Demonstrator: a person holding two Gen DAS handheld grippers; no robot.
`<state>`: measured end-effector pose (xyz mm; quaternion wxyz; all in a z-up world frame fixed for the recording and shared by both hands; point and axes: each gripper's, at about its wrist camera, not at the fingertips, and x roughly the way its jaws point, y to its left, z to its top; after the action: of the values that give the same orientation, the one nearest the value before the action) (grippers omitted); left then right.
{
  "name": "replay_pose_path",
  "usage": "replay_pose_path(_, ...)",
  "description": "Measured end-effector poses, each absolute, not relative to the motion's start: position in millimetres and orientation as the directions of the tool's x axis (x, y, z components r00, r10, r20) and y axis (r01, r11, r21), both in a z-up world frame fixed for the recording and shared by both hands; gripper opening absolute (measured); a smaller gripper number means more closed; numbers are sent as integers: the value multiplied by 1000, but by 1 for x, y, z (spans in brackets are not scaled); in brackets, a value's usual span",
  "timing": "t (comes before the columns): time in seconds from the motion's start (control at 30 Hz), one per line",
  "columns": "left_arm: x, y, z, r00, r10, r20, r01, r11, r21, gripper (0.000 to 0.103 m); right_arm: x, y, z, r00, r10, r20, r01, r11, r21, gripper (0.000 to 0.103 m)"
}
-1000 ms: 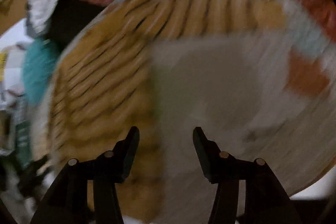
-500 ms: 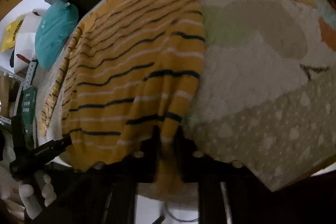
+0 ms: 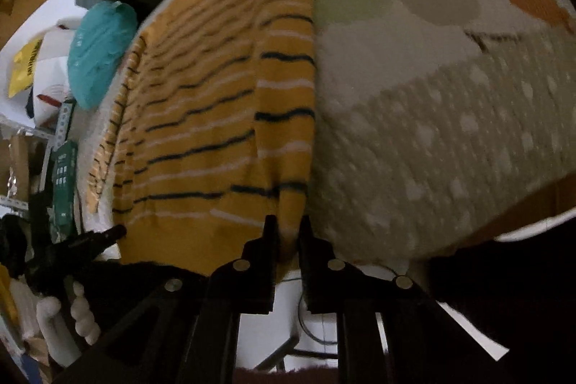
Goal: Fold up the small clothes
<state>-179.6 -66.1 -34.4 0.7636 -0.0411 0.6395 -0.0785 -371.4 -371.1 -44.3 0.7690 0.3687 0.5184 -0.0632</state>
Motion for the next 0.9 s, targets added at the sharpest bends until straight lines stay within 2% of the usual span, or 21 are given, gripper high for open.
replay_pose_path(0.07,-184,-56,-19,212,-208,-955,66,978,-199,11,-373,-391,-32,506,304,-807,472,686,554,15)
replay_pose_path(0.13,-186,-51,-1,271,-228,-935,77,974,-215,16,-373,-418,-11,568,252,-784,488,664,567,26)
replay_pose_path(0.2,-184,-51,17,320,-250,-914,98,968,-231,35,-370,-458,4,623,176,-762,533,618,578,55)
replay_pose_path(0.27,-182,-60,30,348,-270,-898,108,963,-248,43,-362,-497,5,652,122,-748,589,541,601,57)
replay_pose_path(0.4,-180,-85,38,369,-277,-887,136,960,-243,43,-340,-586,-21,653,3,-758,715,328,617,57)
replay_pose_path(0.53,-182,-104,39,373,-249,-894,162,966,-202,45,-323,-634,-46,643,-66,-763,763,144,630,57)
replay_pose_path(0.63,-177,-115,31,348,-229,-909,149,971,-187,45,-313,-650,-47,645,-121,-755,764,128,632,57)
replay_pose_path(0.67,-176,-117,27,338,-227,-913,140,972,-189,45,-309,-655,-45,642,-129,-756,766,147,626,54)
replay_pose_path(0.73,-173,-123,18,306,-224,-925,121,973,-195,45,-299,-666,-43,636,-122,-762,768,197,609,17)
replay_pose_path(0.77,-173,-125,14,295,-223,-929,116,973,-197,45,-297,-673,-42,632,-110,-767,770,207,604,6)
replay_pose_path(0.83,-172,-133,9,275,-218,-936,113,975,-194,45,-300,-685,-32,643,-163,-748,764,214,609,6)
replay_pose_path(0.9,-172,-142,9,272,-204,-940,123,977,-176,45,-309,-695,-3,593,-306,-745,804,277,527,6)
